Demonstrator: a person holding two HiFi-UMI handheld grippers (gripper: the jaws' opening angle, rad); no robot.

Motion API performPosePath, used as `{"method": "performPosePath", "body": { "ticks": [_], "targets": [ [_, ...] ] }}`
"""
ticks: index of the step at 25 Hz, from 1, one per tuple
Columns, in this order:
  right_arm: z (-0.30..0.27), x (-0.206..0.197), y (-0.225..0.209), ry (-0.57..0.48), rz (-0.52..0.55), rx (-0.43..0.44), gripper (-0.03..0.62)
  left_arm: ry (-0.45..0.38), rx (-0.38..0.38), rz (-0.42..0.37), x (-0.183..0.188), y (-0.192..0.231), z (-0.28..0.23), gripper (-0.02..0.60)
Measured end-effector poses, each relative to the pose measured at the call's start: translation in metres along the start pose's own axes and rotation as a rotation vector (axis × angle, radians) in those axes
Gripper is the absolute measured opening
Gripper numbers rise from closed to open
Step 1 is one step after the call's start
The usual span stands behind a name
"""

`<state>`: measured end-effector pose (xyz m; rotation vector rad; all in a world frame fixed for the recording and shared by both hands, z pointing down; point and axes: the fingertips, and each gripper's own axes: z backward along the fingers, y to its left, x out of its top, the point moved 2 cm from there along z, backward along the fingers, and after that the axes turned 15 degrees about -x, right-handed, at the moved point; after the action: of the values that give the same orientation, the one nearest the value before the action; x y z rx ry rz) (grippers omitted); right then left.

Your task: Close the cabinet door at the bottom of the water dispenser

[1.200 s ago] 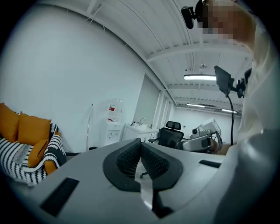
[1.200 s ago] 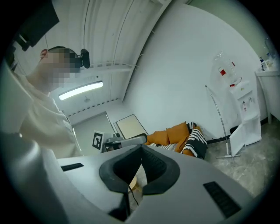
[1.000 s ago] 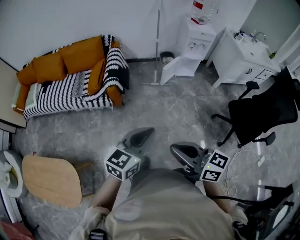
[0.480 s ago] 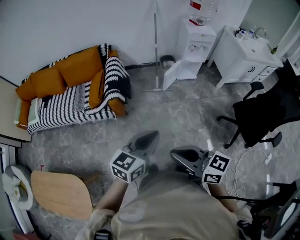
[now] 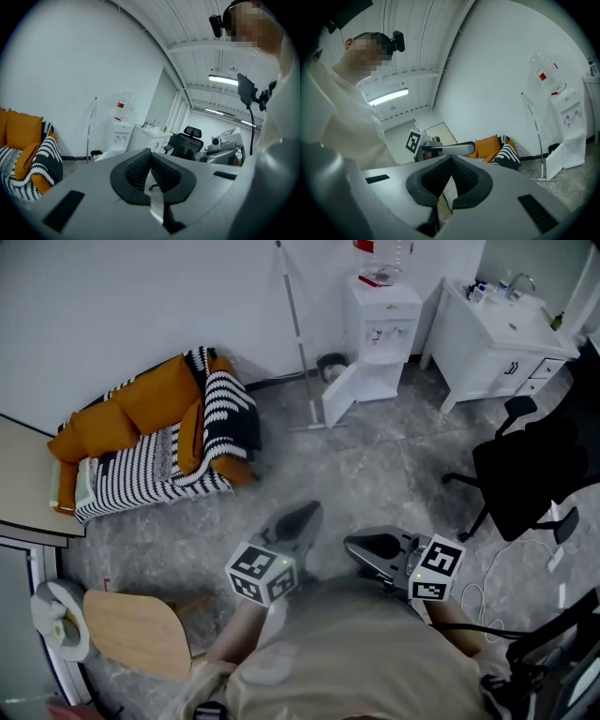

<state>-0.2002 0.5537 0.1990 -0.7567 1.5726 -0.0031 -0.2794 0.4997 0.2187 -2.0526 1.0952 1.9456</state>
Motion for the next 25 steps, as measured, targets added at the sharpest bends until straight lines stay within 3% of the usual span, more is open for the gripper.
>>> {"method": "performPosePath", "body": {
  "ticks": [11,16,21,25],
  "targets": [
    [0.068,0.026,-0.081,-0.047,-0.053,-0.013,0.0,0.093,-0.003,-0.041,0.015,-0.026,-0.103,-0.006],
    [0.06,0.032,-0.112,-0.057,-0.162,-0.029,0.0,0.158,-0.003,-0.103,0.033,-0.012,-0.12,-0.006],
    [0.076,0.018,-0.133,-0.053,-0.215,-0.019,0.0,0.215,-0.007,-0.12,0.012,-0.017,-0.145,-0.006],
    [0.08,0.014,-0.14,-0.057,-0.236,-0.045,0.0,0.212,-0.034,-0.122,0.01,-0.014,-0.156,-0.006]
  ]
}}
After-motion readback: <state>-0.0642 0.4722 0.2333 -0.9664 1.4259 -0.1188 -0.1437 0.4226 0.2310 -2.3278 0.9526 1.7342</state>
